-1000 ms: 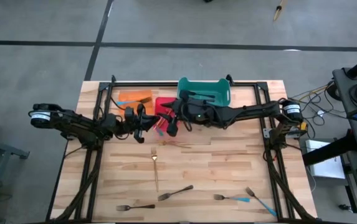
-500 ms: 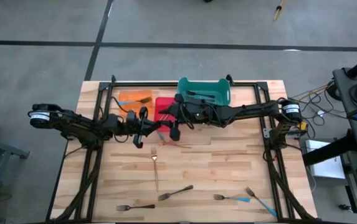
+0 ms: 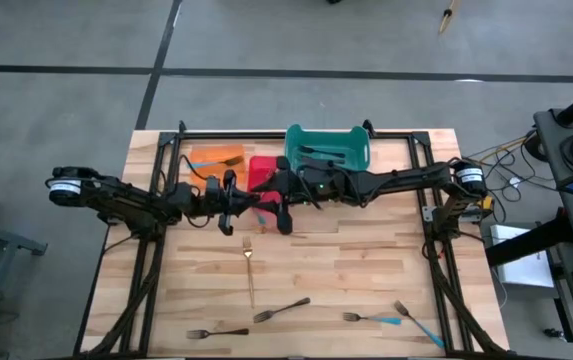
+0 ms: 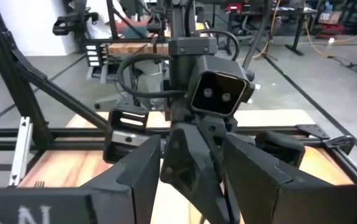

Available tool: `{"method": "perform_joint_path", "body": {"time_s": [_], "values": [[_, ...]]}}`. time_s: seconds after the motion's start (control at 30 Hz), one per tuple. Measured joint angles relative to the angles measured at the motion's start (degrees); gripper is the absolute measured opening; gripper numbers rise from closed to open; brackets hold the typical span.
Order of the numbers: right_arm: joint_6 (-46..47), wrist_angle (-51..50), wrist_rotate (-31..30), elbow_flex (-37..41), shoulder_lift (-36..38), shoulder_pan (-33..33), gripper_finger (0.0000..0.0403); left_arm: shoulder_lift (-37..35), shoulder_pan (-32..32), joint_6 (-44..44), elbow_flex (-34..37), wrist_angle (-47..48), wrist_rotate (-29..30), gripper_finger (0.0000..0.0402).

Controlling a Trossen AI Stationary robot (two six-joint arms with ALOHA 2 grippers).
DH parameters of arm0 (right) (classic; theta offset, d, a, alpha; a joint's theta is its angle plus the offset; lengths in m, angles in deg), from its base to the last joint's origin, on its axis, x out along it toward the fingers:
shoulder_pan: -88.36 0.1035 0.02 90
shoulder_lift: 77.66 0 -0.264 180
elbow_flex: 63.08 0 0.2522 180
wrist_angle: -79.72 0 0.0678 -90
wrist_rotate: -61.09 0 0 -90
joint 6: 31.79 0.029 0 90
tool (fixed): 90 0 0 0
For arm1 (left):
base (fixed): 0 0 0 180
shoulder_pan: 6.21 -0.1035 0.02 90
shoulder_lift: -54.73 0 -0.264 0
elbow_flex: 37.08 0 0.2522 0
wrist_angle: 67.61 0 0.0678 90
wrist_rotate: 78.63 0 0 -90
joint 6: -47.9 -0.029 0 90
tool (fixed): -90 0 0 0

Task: Sort silverware by color (type)
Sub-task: Put the blue fork into the orange bin

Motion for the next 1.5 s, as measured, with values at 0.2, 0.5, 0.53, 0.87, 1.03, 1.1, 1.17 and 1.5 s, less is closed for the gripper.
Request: {"method": "perform_joint_path", "body": {"time_s": [0.2, 0.5, 0.53, 0.87, 1.03, 1.1, 1.17, 1.5], "values": [[0.45, 3.43, -2.0, 0.12, -4.46, -0.08, 0.0164, 0.37, 0.04, 0.02, 0.0, 0.05, -0.46, 0.0], [-1.14, 8.99, -2.0, -0.27, -6.5, -0.43, 0.0117, 0.42, 0.09, 0.02, 0.0, 0.12, -0.53, 0.0], [-1.44, 8.98, -2.0, -0.27, -6.54, -0.44, 0.0099, 0.42, 0.09, -0.03, 0.0, 0.12, -0.53, 0.0], [-3.82, 8.87, -2.41, -0.27, -6.55, -0.5, 0.0011, 0.39, 0.11, 0.1, 0.0, 0.18, -0.78, 0.0001], [-3.56, 8.88, -2.47, -0.27, -6.48, -0.7, 0.001, 0.39, 0.09, 0.22, 0.0, 0.14, -0.36, 0.0004], [-3.45, 8.88, -3.33, -0.27, -6.48, -0.76, 0.0009, 0.39, 0.07, -0.05, 0.0, 0.12, 0.61, 0.0012], [-3.32, 8.85, -3.75, -0.27, -6.46, -0.8, 0.0009, 0.36, -0.02, -0.36, 0.0, 0.04, 1.08, 0.0021], [-3.55, 8.59, -3.45, -0.24, -5.77, -1.73, 0.0008, 0.19, -0.09, -1.09, 0.0, -0.11, 2.29, 0.0082]]}}
